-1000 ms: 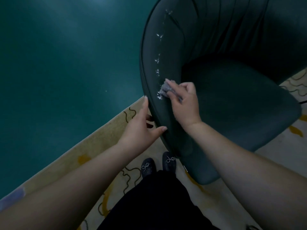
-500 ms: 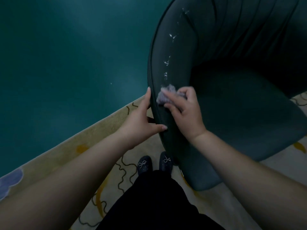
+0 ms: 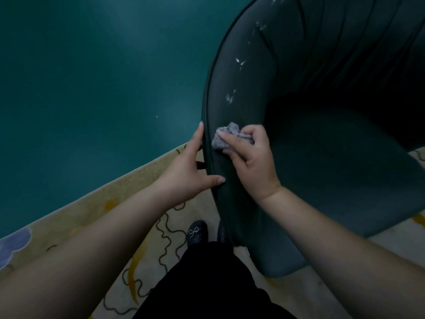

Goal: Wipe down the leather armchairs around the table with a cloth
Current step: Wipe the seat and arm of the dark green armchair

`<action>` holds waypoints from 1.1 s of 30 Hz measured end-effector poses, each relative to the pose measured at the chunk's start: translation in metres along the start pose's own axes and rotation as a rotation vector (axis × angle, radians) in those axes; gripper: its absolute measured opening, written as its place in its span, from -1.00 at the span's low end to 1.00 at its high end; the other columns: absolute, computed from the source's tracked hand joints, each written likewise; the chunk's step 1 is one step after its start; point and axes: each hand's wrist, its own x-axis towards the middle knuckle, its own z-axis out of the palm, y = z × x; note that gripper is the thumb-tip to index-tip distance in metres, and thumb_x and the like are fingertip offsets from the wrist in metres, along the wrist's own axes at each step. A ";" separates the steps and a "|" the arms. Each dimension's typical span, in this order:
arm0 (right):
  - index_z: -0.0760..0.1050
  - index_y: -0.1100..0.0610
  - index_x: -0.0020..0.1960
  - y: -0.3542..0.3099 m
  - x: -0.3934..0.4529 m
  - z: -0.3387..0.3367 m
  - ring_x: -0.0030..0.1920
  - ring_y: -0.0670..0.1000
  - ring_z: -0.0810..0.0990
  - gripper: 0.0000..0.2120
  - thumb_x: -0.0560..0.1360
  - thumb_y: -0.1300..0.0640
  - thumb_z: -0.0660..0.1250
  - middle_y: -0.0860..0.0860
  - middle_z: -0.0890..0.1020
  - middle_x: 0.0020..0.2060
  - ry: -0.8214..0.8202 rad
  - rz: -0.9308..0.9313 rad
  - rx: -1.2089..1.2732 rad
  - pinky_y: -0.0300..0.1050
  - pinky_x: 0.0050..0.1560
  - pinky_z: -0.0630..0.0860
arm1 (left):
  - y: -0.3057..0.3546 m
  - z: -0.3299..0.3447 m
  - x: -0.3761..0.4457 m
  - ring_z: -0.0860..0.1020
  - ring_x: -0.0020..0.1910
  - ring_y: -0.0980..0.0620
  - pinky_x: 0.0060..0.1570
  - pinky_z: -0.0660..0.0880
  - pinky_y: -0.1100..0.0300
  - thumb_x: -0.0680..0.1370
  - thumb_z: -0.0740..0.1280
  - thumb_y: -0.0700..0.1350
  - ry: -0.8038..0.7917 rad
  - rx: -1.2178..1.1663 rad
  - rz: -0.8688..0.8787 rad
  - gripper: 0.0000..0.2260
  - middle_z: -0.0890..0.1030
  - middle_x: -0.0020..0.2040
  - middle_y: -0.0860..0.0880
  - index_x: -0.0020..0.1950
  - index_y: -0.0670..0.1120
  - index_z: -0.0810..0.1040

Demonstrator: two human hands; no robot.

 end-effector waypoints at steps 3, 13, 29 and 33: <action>0.61 0.07 0.16 0.005 0.025 0.000 -0.06 0.19 0.45 -0.68 0.43 0.27 0.42 0.22 0.47 -0.09 -0.026 -0.043 -0.076 -0.16 0.03 0.39 | 0.002 -0.005 0.010 0.58 0.04 0.33 0.02 0.54 0.37 0.37 0.56 -0.13 0.016 0.011 0.007 0.06 0.27 0.36 0.26 0.54 0.30 -0.16; 0.60 0.06 0.17 0.006 0.032 0.001 -0.04 0.18 0.45 -0.65 0.41 0.30 0.43 0.20 0.46 -0.07 0.065 0.056 -0.072 -0.32 0.08 0.29 | 0.012 -0.027 0.045 0.53 -0.07 0.49 -0.03 0.50 0.45 0.39 0.55 -0.09 0.059 0.025 0.038 -0.02 0.27 0.24 0.37 0.54 0.31 -0.07; 0.58 0.08 0.19 0.004 0.090 0.019 -0.03 0.17 0.46 -0.66 0.45 0.33 0.39 0.19 0.41 -0.07 0.250 0.181 -0.121 -0.14 0.07 0.45 | 0.032 -0.072 0.119 0.41 -0.08 0.63 -0.11 0.43 0.56 0.39 0.55 -0.07 -0.149 0.074 0.180 0.04 0.29 0.21 0.46 0.56 0.25 -0.17; 0.61 0.06 0.16 0.025 0.158 0.010 -0.02 0.19 0.44 -0.70 0.45 0.27 0.38 0.11 0.39 -0.09 0.326 0.231 -0.239 -0.21 0.09 0.36 | 0.037 -0.080 0.139 0.29 -0.16 0.75 -0.20 0.31 0.69 0.39 0.55 -0.07 -0.240 0.134 0.216 0.08 0.22 0.07 0.50 0.57 0.14 -0.23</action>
